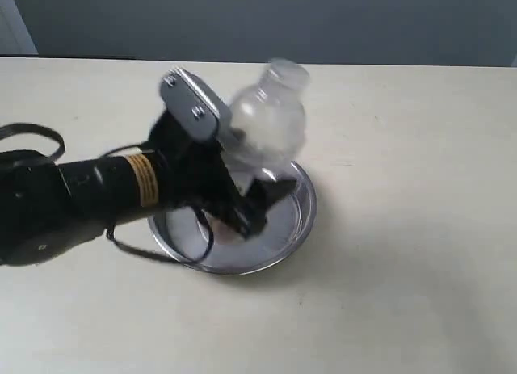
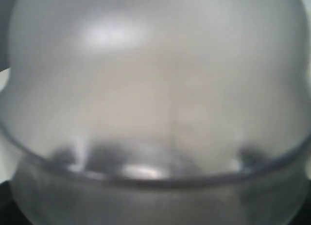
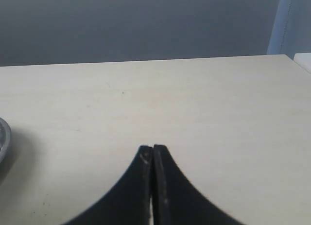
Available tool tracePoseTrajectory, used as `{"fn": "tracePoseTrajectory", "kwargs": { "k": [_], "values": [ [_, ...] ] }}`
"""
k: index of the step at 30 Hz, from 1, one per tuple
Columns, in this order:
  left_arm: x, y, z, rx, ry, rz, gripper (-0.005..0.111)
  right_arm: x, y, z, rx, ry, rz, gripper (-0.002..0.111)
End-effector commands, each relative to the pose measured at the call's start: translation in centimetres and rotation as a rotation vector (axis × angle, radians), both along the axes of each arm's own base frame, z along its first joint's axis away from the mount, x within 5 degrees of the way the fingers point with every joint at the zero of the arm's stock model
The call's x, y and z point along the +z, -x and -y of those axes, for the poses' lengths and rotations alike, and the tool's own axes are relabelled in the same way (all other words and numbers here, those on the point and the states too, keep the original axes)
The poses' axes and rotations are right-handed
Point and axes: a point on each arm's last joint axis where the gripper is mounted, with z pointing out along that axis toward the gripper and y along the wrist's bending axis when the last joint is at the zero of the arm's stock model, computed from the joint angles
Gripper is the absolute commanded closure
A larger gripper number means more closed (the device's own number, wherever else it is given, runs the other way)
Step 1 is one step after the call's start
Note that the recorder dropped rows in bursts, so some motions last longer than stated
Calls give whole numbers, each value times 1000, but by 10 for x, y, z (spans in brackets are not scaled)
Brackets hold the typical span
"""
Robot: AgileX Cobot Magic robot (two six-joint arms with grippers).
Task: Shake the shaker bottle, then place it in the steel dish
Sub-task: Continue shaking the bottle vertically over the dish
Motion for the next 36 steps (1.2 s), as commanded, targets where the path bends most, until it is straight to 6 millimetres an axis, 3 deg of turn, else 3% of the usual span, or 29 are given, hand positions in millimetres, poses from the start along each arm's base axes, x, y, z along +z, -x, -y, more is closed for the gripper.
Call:
{"fn": "tracePoseTrajectory", "kwargs": {
  "k": [1,2,3,4,5,6,8,9,10,12,15,17,19,22,23,24,26,29,31,33,36],
  "values": [
    [30,5,-2,-129,-8,182,106,1,0,0,1,2,15,109],
    [67,15,2,-213,132,321,106,1,0,0,1,2,15,109],
    [99,18,-5,-158,242,400,106,1,0,0,1,2,15,109],
    [116,16,-11,-79,278,437,106,1,0,0,1,2,15,109],
    [115,10,-19,31,257,389,106,1,0,0,1,2,15,109],
    [97,3,-21,103,219,264,106,1,0,0,1,2,15,109],
    [21,-7,-20,162,63,-23,106,1,0,0,1,2,15,109],
    [-6,-10,-19,188,46,-113,106,1,0,0,1,2,15,109],
    [-8,-10,-16,182,59,-131,106,1,0,0,1,2,15,109],
    [18,-4,-5,90,127,-69,106,1,0,0,1,2,15,109],
    [99,18,1,-72,210,194,106,1,0,0,1,2,15,109],
    [133,28,-6,-76,261,298,106,1,0,0,1,-2,15,109],
    [118,23,-9,-28,219,253,106,1,0,0,1,-2,15,109],
    [48,7,-10,64,74,64,106,1,0,0,1,-2,15,109],
    [31,3,-11,99,76,2,106,1,0,0,1,-2,15,109],
    [26,1,-10,112,81,-17,106,1,0,0,1,-2,15,109],
    [42,5,-8,77,114,55,106,1,0,0,1,-2,15,109],
    [95,18,-11,26,191,236,106,1,0,0,1,-2,15,109],
    [110,25,-17,32,229,279,106,1,0,0,1,-2,15,109],
    [95,24,-18,40,187,246,106,1,0,0,1,-2,15,109],
    [37,14,-19,76,85,80,106,1,0,0,1,-2,15,109]
  ]
}}
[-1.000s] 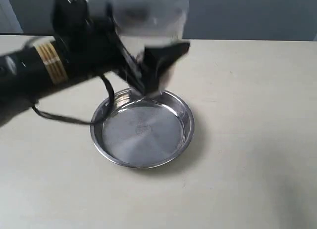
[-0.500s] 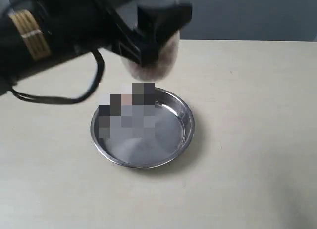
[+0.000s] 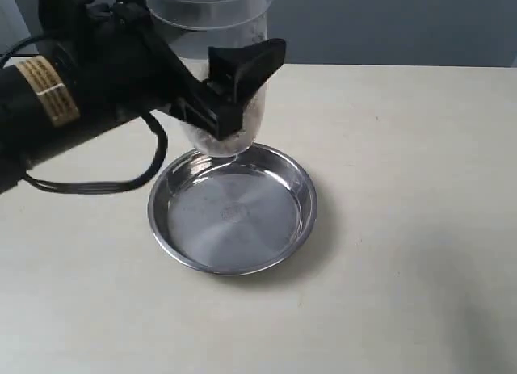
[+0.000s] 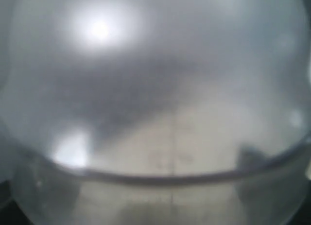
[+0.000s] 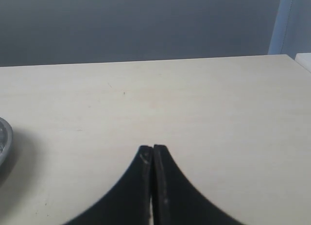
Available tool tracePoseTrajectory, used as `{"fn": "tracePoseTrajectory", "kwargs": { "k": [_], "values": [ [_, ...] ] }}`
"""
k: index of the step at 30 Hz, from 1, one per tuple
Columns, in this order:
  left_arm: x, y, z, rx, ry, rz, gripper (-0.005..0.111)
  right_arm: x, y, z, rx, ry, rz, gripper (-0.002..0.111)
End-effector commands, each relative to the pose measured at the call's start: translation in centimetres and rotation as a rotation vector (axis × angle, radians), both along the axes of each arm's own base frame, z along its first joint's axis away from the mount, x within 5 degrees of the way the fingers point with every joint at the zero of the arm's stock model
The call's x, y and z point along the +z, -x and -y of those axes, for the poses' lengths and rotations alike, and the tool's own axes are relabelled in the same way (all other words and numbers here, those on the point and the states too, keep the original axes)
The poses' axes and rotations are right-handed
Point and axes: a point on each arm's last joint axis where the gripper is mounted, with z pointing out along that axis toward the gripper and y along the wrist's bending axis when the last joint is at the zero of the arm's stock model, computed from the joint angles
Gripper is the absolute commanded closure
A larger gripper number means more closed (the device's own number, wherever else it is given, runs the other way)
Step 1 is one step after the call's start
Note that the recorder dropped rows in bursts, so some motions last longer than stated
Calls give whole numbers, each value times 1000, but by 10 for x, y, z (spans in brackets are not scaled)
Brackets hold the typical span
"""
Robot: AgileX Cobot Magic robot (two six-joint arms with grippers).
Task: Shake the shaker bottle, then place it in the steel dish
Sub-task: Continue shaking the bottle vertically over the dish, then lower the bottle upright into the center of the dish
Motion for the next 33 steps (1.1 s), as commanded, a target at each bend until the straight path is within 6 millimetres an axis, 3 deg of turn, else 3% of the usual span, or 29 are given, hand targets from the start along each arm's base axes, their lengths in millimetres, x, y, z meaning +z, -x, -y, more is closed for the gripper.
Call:
{"fn": "tracePoseTrajectory", "kwargs": {
  "k": [1,3,4,8,10,13,15,21,29,33],
  "values": [
    [-72,-13,-2,61,-99,-231,106,1,0,0,1,0,15,109],
    [-75,-16,-1,74,-54,-236,106,1,0,0,1,0,15,109],
    [-66,-15,0,53,-16,-197,106,1,0,0,1,0,15,109],
    [-1,9,0,-99,119,62,106,1,0,0,1,0,15,109],
    [5,13,-4,-87,86,106,106,1,0,0,1,0,15,109],
    [-37,-1,-9,27,-56,-39,106,1,0,0,1,0,15,109],
    [-65,-10,-11,95,-50,-129,106,1,0,0,1,0,15,109],
    [-92,-15,1,9,54,61,106,1,0,0,1,0,15,109],
    [-168,-30,5,65,4,-122,106,1,0,0,1,0,15,109],
    [-179,-33,8,64,29,-176,106,1,0,0,1,0,15,109]
  ]
}}
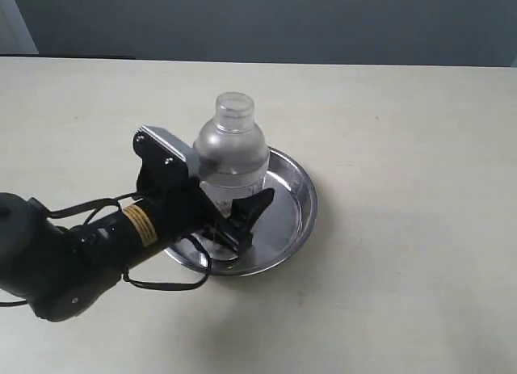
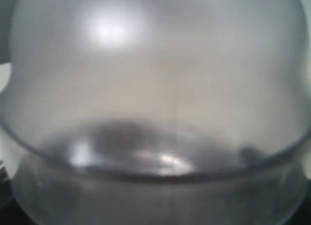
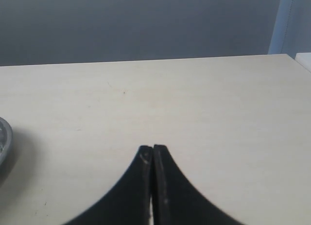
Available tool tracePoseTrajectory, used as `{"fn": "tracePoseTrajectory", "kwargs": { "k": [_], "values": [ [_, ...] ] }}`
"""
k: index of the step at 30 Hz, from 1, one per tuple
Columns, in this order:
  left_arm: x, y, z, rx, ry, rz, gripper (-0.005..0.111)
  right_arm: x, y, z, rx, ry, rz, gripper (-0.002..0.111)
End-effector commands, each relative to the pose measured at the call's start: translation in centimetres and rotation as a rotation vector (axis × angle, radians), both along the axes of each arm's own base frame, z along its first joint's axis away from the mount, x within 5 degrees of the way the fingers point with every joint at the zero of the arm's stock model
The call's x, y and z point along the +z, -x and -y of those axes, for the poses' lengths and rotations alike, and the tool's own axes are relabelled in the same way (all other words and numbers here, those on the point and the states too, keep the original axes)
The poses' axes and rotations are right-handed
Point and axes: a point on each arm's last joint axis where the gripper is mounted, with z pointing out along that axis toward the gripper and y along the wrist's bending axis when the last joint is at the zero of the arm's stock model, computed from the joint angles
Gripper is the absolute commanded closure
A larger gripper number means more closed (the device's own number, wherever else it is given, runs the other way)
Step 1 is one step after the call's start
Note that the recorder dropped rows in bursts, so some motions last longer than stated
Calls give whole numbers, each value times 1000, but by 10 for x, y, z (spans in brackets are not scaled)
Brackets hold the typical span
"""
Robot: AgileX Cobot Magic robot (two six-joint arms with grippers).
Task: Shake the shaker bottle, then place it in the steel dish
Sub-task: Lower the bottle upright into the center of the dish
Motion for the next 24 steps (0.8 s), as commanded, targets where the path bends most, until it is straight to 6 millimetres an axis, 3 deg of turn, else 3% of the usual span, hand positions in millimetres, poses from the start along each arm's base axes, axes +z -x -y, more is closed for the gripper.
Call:
{"fn": "tracePoseTrajectory", "kwargs": {
  "k": [1,15,18,24],
  "values": [
    [1,-7,3,19,85,8,106,1,0,0,1,0,15,109],
    [2,-6,7,-22,90,12,102,1,0,0,1,0,15,109],
    [2,-4,10,-57,82,16,87,1,0,0,1,0,15,109],
    [2,-5,9,-50,83,15,36,1,0,0,1,0,15,109]
  ]
}}
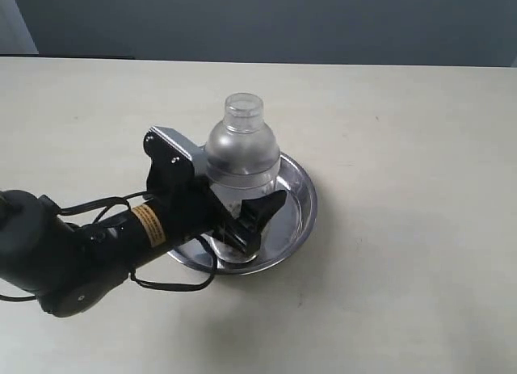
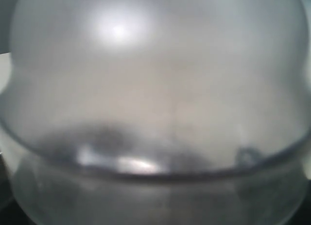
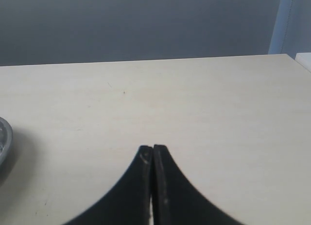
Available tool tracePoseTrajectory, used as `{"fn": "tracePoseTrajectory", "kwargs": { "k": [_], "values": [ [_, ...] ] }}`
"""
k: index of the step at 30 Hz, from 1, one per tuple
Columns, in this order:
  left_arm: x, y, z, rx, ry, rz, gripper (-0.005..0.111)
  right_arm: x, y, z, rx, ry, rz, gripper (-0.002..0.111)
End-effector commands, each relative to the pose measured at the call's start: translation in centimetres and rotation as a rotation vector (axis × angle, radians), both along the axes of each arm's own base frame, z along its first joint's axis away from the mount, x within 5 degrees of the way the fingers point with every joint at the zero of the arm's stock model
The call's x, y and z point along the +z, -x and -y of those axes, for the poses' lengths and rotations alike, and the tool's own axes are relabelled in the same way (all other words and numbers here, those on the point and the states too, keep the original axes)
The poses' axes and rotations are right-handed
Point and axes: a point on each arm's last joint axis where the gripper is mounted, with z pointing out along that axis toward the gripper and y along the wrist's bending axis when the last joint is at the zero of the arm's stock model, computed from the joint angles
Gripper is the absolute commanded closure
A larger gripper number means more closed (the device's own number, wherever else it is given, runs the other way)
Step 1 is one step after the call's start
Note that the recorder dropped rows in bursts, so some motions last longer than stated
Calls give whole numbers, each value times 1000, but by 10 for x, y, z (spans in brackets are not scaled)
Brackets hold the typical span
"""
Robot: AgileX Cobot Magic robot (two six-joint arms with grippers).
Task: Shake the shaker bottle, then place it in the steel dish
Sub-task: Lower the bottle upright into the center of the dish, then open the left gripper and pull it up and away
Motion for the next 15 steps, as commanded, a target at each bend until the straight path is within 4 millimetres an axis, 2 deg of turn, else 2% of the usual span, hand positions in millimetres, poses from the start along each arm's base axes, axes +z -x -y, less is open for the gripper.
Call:
{"fn": "tracePoseTrajectory", "kwargs": {
  "k": [1,2,6,10,15],
  "values": [
    [4,-2,1,11,27,30,30,1,0,0,1,0,15,109],
    [4,-2,0,12,26,31,22,1,0,0,1,0,15,109],
    [6,-2,0,12,27,38,9,1,0,0,1,0,15,109],
    [12,-2,1,4,37,56,4,1,0,0,1,0,15,109],
    [18,-1,1,-5,18,99,3,1,0,0,1,0,15,109]
  ]
}}
